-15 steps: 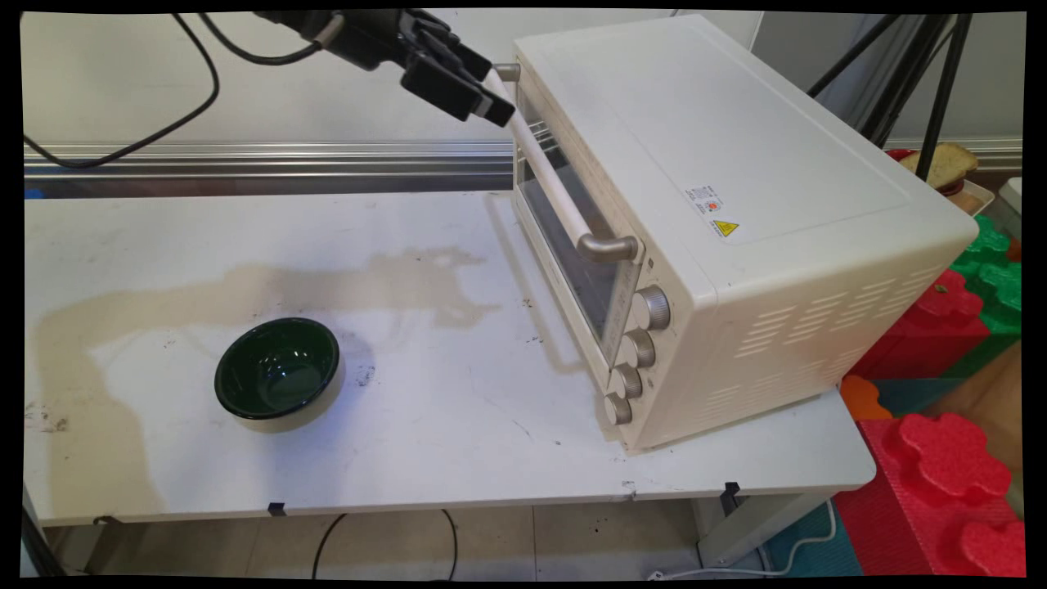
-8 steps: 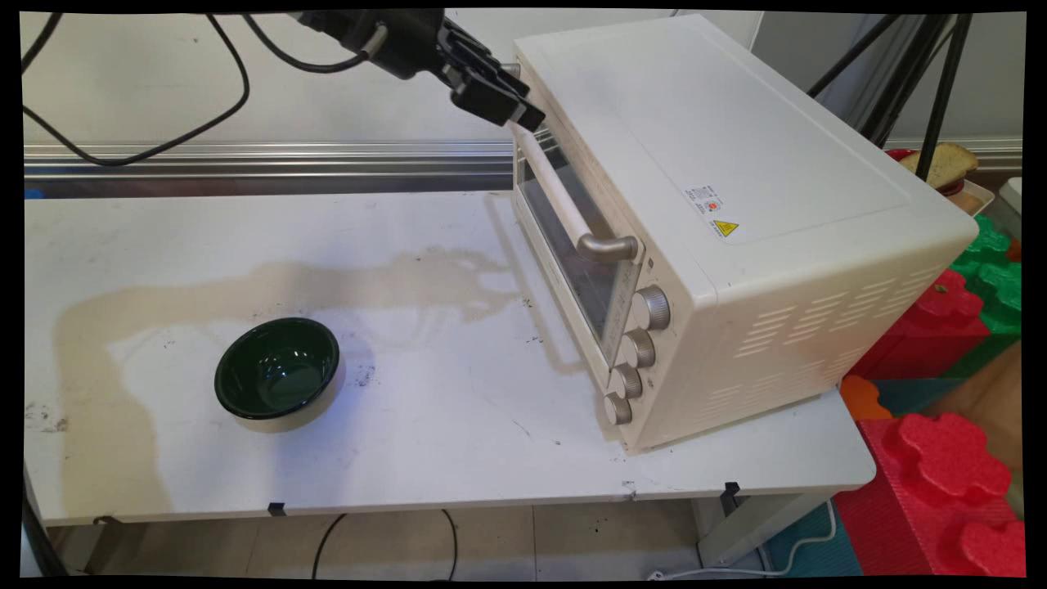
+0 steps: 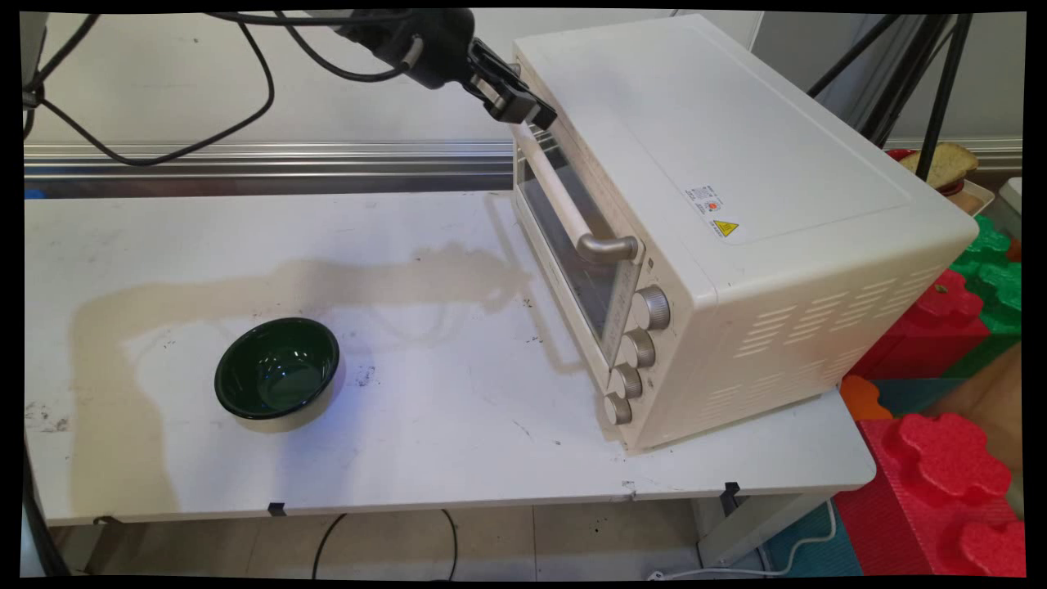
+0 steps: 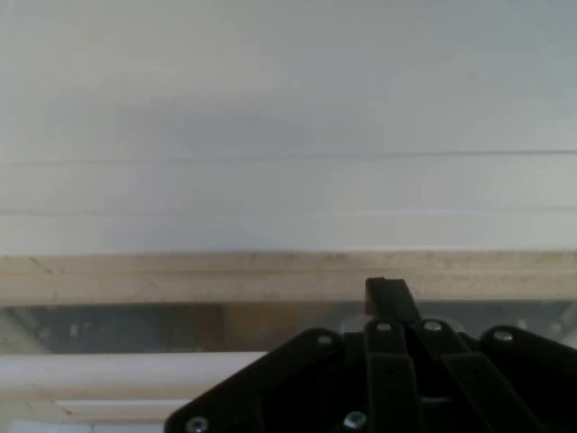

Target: Open the oven

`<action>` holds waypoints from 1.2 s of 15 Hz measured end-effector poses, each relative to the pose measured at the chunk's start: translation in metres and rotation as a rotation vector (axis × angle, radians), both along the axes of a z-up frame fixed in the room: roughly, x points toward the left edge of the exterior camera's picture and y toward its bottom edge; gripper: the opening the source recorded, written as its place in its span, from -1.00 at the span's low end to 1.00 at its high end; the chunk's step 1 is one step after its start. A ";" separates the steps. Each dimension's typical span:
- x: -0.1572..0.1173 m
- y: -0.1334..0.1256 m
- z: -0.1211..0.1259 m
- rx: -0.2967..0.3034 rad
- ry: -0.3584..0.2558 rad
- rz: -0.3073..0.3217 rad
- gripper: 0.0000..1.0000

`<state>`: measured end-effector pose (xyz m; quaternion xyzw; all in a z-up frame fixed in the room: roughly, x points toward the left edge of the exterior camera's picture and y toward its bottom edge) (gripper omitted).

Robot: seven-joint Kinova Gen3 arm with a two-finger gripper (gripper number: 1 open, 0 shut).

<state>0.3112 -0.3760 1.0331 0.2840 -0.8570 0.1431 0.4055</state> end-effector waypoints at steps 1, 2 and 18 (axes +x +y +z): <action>-0.003 -0.002 -0.002 0.007 -0.002 0.004 -1.00; -0.006 -0.003 -0.004 0.015 -0.003 0.009 -1.00; -0.031 -0.011 -0.034 0.094 -0.024 0.039 -1.00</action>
